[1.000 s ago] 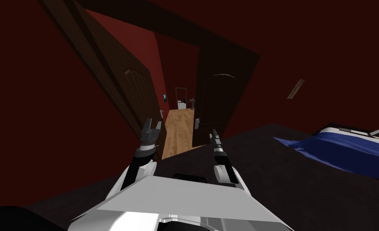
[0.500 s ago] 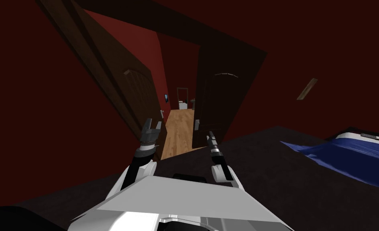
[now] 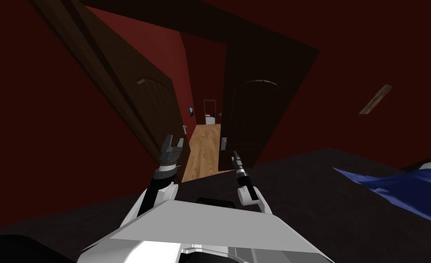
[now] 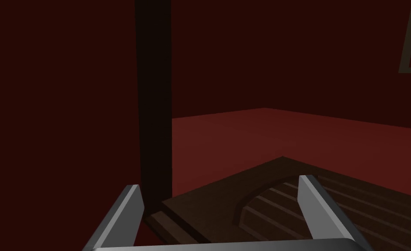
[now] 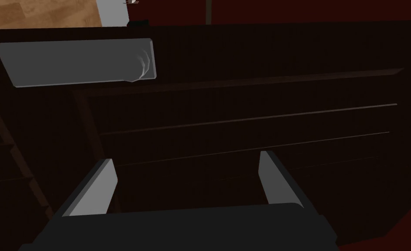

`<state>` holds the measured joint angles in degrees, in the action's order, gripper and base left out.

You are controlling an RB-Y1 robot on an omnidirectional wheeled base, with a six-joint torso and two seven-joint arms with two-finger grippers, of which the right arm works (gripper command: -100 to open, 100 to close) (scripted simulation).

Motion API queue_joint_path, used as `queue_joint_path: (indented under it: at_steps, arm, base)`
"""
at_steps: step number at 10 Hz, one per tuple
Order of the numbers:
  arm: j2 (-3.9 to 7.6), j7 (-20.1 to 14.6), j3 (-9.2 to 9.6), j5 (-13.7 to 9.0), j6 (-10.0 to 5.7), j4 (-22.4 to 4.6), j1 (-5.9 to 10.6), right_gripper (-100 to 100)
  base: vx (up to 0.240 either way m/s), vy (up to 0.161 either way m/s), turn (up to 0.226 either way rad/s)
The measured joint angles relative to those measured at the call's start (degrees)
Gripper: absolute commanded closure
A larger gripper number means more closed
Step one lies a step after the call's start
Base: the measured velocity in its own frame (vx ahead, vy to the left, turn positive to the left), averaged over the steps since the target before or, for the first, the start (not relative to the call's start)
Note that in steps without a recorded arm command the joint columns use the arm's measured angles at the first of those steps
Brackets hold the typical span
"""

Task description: Push the door open

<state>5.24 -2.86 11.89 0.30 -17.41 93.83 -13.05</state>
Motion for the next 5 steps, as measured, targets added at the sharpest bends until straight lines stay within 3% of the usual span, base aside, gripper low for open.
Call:
queue_joint_path:
  at_steps: [5]
  arm:
    - [0.50, -0.67, 1.77, 0.00, 0.93, -5.92, 2.41, -100]
  base:
    - [0.076, -0.089, 0.078]
